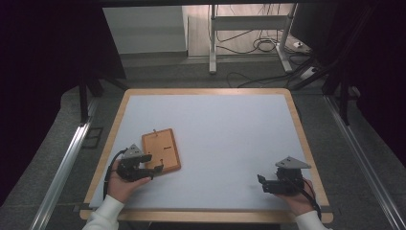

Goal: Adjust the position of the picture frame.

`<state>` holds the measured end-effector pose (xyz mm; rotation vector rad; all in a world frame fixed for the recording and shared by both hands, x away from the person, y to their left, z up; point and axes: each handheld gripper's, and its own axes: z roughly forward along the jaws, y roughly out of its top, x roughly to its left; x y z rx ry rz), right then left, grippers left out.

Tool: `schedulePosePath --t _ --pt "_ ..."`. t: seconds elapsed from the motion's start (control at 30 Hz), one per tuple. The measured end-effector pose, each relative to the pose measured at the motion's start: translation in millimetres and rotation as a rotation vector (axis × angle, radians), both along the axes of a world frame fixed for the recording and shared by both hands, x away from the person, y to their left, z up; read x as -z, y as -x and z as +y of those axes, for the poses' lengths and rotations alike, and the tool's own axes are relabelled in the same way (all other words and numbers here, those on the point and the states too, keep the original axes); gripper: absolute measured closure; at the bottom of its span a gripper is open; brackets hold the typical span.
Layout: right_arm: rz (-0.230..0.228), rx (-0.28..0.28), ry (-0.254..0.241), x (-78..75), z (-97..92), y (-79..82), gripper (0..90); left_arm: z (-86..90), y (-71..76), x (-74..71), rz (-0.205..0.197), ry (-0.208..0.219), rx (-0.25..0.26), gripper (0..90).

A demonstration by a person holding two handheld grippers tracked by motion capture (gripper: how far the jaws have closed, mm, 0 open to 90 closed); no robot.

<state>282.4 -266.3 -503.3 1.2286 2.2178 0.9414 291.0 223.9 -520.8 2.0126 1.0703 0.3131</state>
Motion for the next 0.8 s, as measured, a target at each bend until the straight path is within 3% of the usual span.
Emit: schedulePosePath --t 0.23,0.4,0.7,0.8 --pt "0.007 -0.017 0.004 2.9 1.0 2.8 10.2 -2.7 -2.0 -2.3 -0.014 -0.002 -0.001 31.2" --pt "0.004 0.017 -0.01 2.1 -5.3 4.9 10.3 -3.2 -2.2 -5.0 -0.037 -0.007 -0.004 31.0" --pt "0.005 0.022 -0.034 4.0 -9.2 8.7 10.7 -8.6 -11.0 -6.5 -0.034 -0.015 0.023 28.9" --pt "0.012 0.019 -0.037 5.0 -11.3 8.9 12.3 -10.2 -12.5 -7.4 -0.037 -0.022 0.011 29.0"
